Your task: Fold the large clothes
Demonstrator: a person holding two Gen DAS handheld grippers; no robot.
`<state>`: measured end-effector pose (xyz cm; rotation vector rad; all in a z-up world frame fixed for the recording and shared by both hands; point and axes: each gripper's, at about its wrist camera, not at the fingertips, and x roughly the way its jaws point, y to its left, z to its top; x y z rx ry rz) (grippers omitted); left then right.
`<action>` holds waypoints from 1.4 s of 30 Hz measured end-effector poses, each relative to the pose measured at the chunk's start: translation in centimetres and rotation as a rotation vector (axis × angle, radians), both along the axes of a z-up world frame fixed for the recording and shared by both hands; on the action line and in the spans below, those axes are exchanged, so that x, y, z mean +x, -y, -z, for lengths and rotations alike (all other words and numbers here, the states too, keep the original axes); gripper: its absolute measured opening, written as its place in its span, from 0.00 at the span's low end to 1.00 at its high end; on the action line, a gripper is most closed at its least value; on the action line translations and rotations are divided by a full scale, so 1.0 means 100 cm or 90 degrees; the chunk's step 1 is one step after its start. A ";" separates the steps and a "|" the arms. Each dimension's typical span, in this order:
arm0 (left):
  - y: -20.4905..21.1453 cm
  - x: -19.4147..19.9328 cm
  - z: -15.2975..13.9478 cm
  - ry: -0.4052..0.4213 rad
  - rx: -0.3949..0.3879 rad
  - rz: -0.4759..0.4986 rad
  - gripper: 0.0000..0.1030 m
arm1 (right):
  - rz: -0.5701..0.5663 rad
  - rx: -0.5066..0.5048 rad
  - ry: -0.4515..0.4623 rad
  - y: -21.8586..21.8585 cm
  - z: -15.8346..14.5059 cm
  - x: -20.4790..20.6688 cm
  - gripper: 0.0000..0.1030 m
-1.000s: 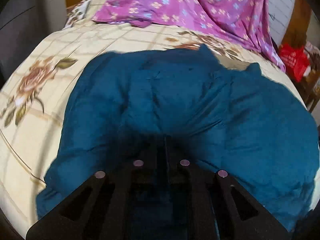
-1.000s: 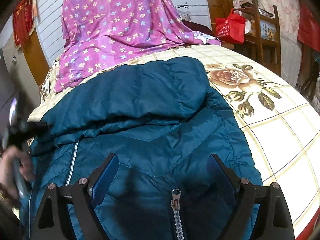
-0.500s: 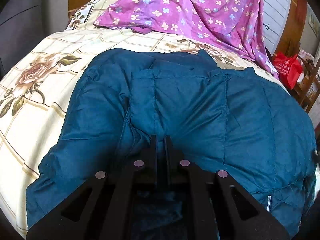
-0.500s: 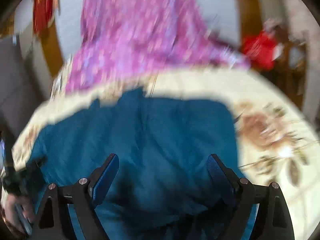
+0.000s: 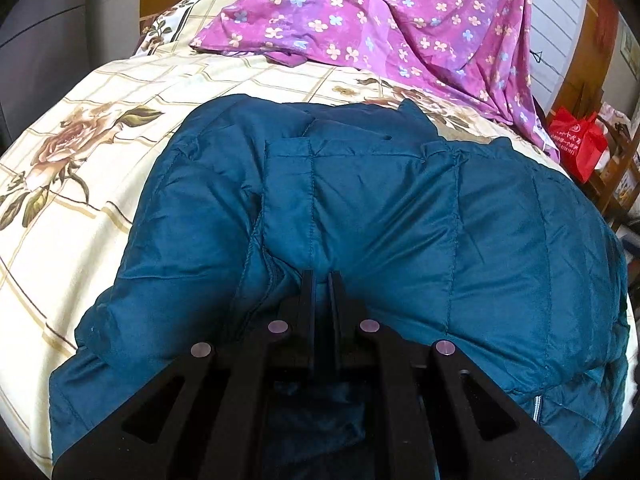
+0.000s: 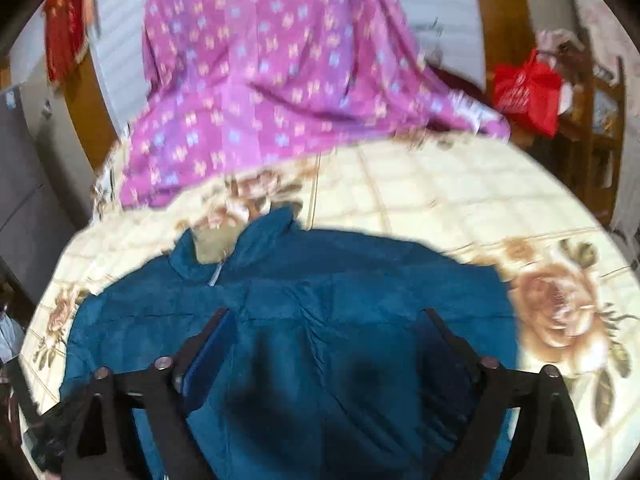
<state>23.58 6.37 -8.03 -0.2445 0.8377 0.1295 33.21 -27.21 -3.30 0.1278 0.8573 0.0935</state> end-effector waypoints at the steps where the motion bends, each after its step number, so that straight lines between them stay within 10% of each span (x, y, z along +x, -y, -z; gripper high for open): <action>1: 0.000 0.000 0.000 0.001 -0.001 0.001 0.07 | -0.005 0.000 -0.057 -0.002 0.024 0.011 0.89; 7: 0.000 0.000 0.000 0.002 -0.001 0.001 0.07 | 0.011 -0.042 -0.064 -0.007 0.021 0.007 0.88; 13: -0.001 -0.001 0.000 0.001 -0.003 0.000 0.07 | -0.068 -0.016 0.078 -0.067 -0.026 -0.036 0.87; 19: -0.002 -0.001 0.002 0.002 -0.009 -0.001 0.07 | -0.117 -0.076 -0.016 -0.108 0.030 -0.034 0.97; 25: -0.002 0.000 0.002 0.002 -0.011 -0.002 0.07 | -0.087 -0.064 0.069 -0.058 -0.008 -0.091 0.96; 29: -0.003 0.000 0.002 0.003 -0.012 -0.001 0.07 | -0.100 -0.065 -0.084 -0.021 0.054 -0.101 1.00; 36: -0.002 -0.001 0.001 0.003 -0.004 0.001 0.07 | -0.045 0.045 0.018 0.037 0.015 -0.202 1.00; 42: -0.003 -0.058 -0.039 0.018 0.056 0.074 0.19 | 0.040 -0.012 0.054 0.074 0.021 -0.282 1.00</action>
